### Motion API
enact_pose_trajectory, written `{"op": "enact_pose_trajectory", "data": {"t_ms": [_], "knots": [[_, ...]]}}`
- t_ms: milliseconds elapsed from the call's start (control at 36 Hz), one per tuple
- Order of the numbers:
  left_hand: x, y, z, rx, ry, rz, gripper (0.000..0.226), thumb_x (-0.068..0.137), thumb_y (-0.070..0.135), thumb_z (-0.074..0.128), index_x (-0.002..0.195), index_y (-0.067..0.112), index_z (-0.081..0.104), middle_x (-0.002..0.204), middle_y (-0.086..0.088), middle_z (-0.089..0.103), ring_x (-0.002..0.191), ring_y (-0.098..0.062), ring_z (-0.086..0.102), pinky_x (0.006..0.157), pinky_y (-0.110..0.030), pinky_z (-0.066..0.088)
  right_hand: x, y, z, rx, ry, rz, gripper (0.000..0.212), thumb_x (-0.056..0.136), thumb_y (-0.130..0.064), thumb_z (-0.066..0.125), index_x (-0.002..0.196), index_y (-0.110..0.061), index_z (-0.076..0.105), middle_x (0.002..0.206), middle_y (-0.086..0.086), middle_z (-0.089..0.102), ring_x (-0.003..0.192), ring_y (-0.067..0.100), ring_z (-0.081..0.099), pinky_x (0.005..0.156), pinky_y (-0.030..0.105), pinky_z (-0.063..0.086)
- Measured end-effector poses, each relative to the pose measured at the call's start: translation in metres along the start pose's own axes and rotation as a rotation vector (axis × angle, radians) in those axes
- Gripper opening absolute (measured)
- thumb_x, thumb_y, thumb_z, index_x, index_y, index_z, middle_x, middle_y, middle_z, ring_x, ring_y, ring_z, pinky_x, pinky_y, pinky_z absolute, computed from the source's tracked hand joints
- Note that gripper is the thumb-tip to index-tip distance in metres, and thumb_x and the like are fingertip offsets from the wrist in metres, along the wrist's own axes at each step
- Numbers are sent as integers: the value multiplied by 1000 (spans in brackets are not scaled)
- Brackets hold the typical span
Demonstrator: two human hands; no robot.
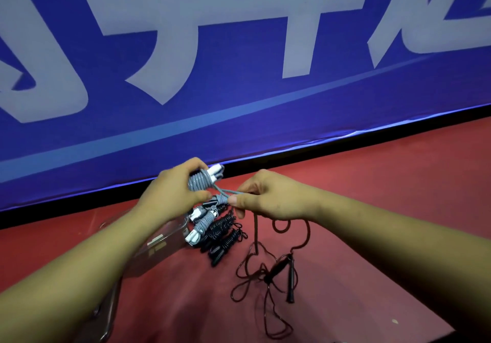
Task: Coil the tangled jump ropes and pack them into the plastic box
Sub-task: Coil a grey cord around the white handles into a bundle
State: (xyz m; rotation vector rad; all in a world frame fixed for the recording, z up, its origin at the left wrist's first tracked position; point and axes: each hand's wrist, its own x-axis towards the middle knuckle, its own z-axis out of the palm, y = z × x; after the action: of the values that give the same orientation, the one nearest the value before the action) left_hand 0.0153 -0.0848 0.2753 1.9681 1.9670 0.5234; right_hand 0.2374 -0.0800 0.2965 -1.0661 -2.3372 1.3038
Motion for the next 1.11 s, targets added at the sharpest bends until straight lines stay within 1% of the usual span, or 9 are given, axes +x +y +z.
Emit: {"op": "enact_pose_trajectory", "data": {"t_ms": [111,333,444,528,611,778,889,1000,1111], "knots": [[-9,11,8,347,-56,114,39,77,45,67,109,44,45,90,9,66,85,-22,63,68,-32,49,0,-5,-1,-99,14,-39,33,99,-26,57,75,-7,69,39,-9,40,38,6,34,43,14,26],[-26,33,18,340,-276,245,63,56,96,49,106,58,56,57,10,50,56,-5,48,59,-31,43,-1,7,-9,-79,39,-12,36,98,-29,58,72,-5,66,42,-10,43,41,6,36,46,15,29],[-28,29,19,-220,-412,172,67,62,89,58,92,31,71,62,-4,60,51,-15,50,53,-34,44,-5,23,-18,259,26,82,39,93,-34,65,75,0,61,49,5,38,43,18,33,47,27,29],[-30,27,16,-767,-495,136,41,82,55,70,87,14,67,61,-12,56,45,-23,51,45,-25,42,-6,33,-23,561,20,128,39,98,-34,56,64,-14,54,53,9,50,43,21,48,49,28,37],[-36,28,17,-1074,-505,83,37,88,46,63,83,9,59,65,-20,48,50,-25,49,45,-25,42,-6,37,-27,769,-28,169,41,99,-39,49,65,-17,58,69,15,60,59,28,61,60,35,46],[-21,30,0,-1293,-424,-50,42,68,57,69,80,17,62,57,-9,48,37,-23,49,40,-24,42,-10,42,-14,794,-260,250,20,90,-35,59,95,-16,65,75,6,57,84,32,65,93,52,45],[-16,21,-7,-1248,-397,-54,55,62,61,80,86,16,61,59,-10,48,41,-25,49,43,-27,43,-9,41,-13,729,-136,269,48,84,-40,63,116,-5,57,72,2,49,59,19,55,63,32,46],[-19,20,-3,-1248,-405,-111,45,74,53,74,88,13,59,60,-12,48,43,-25,47,45,-28,43,-3,32,-10,452,256,157,27,95,-41,57,116,-24,56,94,6,57,62,26,62,68,37,44],[-18,25,-1,-1258,-401,-129,37,81,48,62,88,13,58,59,-13,48,41,-25,48,44,-27,44,5,16,-7,631,242,93,25,99,-33,48,122,-26,51,94,7,61,63,32,61,59,32,44]]}}
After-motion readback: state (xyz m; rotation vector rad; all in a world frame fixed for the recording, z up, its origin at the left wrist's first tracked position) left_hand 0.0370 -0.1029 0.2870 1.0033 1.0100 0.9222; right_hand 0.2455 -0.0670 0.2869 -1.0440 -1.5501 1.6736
